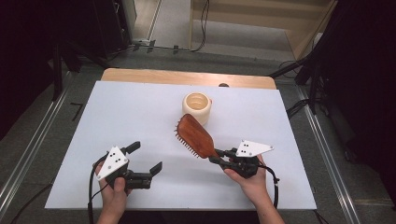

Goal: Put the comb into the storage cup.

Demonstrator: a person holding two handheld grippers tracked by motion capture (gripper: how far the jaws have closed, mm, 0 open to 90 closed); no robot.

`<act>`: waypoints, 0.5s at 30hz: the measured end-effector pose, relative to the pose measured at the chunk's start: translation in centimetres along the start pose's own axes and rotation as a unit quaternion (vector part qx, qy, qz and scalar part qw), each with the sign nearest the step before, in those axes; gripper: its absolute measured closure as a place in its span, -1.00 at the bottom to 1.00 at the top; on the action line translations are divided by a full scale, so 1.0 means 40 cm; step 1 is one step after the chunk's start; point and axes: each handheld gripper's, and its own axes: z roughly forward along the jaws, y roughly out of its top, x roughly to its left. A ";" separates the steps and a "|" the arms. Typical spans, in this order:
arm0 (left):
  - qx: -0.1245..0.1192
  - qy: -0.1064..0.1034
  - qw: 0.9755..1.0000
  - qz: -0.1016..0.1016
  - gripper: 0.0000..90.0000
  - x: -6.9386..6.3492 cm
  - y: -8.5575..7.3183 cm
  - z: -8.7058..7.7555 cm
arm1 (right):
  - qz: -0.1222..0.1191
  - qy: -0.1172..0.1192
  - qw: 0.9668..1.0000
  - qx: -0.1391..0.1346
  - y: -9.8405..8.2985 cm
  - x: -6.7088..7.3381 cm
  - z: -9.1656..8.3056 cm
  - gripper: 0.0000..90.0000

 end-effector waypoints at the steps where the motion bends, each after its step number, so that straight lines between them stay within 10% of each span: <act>1: -0.001 -0.004 1.000 -0.002 -1.00 -0.004 0.006 0.007 | 0.003 -0.001 1.000 -0.003 -0.003 0.002 0.002 0.56; 15: -0.002 -0.030 0.999 -0.013 -1.00 -0.050 0.056 0.081 | 0.003 0.004 1.000 -0.022 -0.010 0.017 0.018 0.56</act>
